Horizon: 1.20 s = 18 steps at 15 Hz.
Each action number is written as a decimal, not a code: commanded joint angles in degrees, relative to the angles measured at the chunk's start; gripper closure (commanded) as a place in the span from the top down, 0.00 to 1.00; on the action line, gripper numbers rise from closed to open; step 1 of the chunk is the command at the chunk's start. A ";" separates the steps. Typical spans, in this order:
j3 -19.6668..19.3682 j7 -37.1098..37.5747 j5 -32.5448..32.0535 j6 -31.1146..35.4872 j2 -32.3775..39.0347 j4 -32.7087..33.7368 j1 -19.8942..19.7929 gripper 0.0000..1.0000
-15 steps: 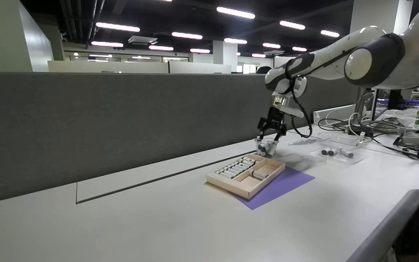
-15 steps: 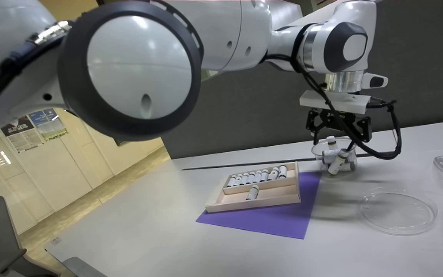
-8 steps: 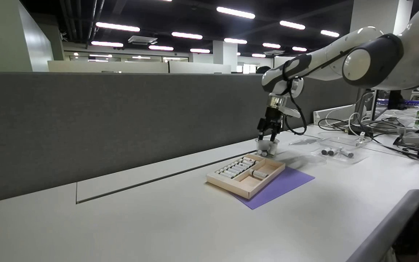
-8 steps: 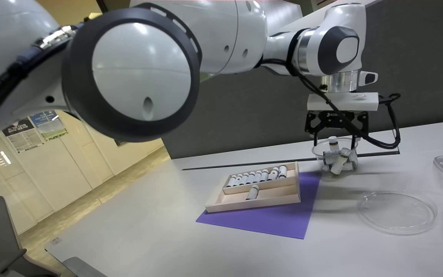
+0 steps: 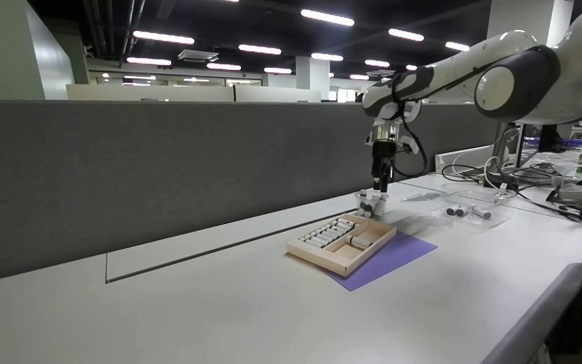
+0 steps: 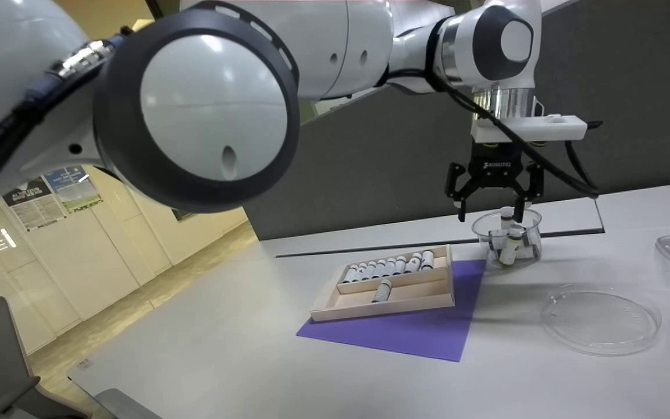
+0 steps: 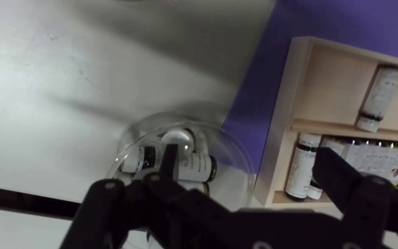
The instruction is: Take one bottle from the container on the left and place it on the tray
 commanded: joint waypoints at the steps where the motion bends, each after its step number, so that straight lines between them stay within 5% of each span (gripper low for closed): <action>1: -2.35 -5.06 -4.42 0.42 -0.88 -0.17 1.03 1.00; 4: -4.07 -3.42 -7.14 5.05 -0.34 0.15 1.84 1.00; 5: -2.44 -4.40 -5.75 0.63 3.21 6.38 1.15 1.00; 18: -5.97 -5.16 -10.80 6.70 1.64 1.68 4.65 1.00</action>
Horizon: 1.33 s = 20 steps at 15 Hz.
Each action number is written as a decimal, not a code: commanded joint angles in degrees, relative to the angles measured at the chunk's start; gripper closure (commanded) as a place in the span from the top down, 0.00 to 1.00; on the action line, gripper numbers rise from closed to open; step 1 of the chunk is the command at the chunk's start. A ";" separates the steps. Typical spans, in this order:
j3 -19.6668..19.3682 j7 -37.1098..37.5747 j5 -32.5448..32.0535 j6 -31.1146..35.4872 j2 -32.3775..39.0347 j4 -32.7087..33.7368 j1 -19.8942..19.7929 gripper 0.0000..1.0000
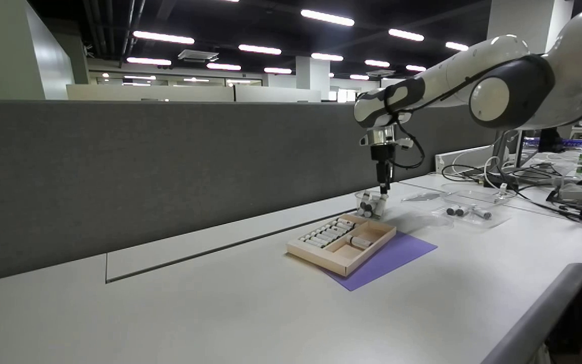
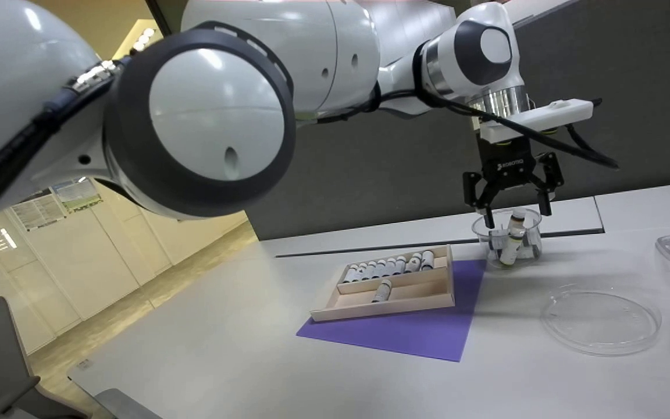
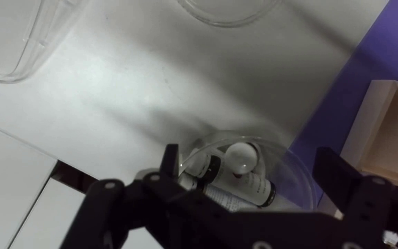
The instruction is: Take one bottle from the container on the left and place it on the tray
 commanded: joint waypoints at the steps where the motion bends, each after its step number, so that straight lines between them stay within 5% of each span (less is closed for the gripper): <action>1: -1.27 -0.71 -1.78 1.78 0.26 0.29 1.42 1.00; 20: -2.15 -4.16 -3.86 5.70 1.46 -0.79 2.91 1.00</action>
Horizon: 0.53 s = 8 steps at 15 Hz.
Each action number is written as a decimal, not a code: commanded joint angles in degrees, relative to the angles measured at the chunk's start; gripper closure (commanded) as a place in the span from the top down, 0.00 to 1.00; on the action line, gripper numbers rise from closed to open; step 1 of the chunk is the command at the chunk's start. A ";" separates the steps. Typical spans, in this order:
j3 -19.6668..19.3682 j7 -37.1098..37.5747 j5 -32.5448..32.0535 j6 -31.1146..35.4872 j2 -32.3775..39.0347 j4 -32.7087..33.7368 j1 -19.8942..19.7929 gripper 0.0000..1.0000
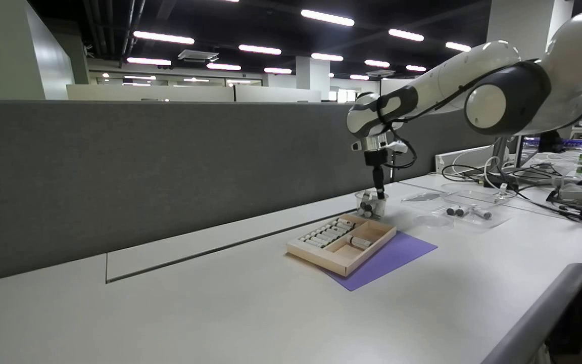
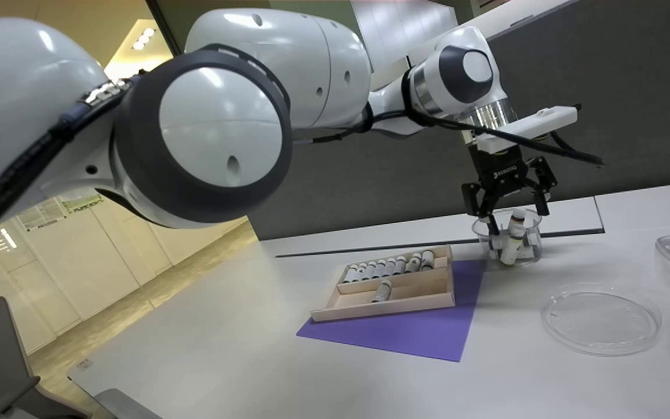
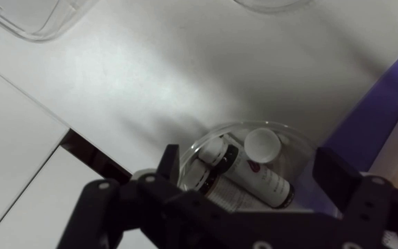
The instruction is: Take one bottle from the container on the left and place it on the tray
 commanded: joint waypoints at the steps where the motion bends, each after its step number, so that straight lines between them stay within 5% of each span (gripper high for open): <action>1: -0.45 -0.04 -0.54 0.77 0.13 -0.21 0.38 1.00; 3: -0.23 0.49 -0.46 -1.82 2.74 5.32 0.61 1.00; 4: -0.31 0.75 -0.36 0.49 -0.17 0.37 0.98 1.00; 8: -0.66 1.03 -0.75 2.10 0.37 0.75 2.36 1.00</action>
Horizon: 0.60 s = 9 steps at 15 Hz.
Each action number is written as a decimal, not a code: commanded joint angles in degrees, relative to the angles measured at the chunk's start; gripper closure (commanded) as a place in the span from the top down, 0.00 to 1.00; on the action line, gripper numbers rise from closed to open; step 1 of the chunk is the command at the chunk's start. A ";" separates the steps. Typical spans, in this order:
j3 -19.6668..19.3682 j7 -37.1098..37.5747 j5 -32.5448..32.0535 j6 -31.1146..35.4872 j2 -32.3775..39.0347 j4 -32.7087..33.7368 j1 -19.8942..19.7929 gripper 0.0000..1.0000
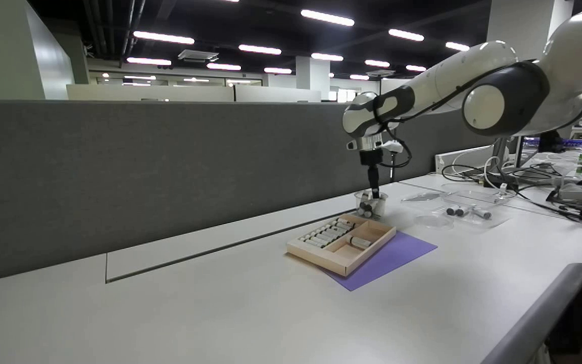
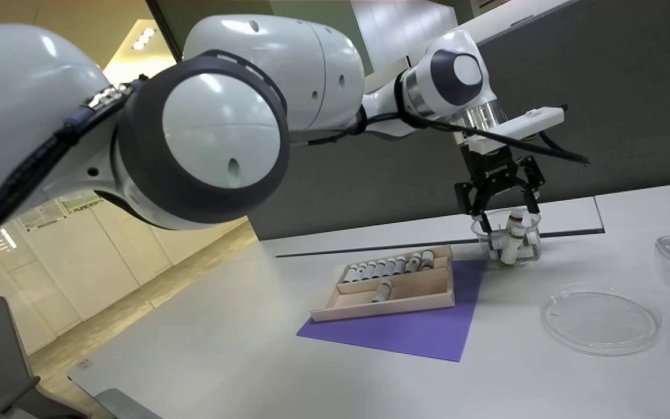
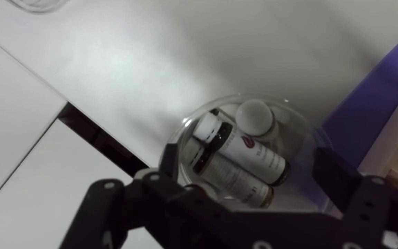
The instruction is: Take one bottle from the container on the left and place it on the tray
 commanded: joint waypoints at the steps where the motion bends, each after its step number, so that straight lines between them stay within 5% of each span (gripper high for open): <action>1: -0.66 1.10 -0.71 1.32 0.22 0.11 1.33 1.00; 9: -1.22 1.96 -0.21 -0.50 -0.43 -0.81 1.24 1.00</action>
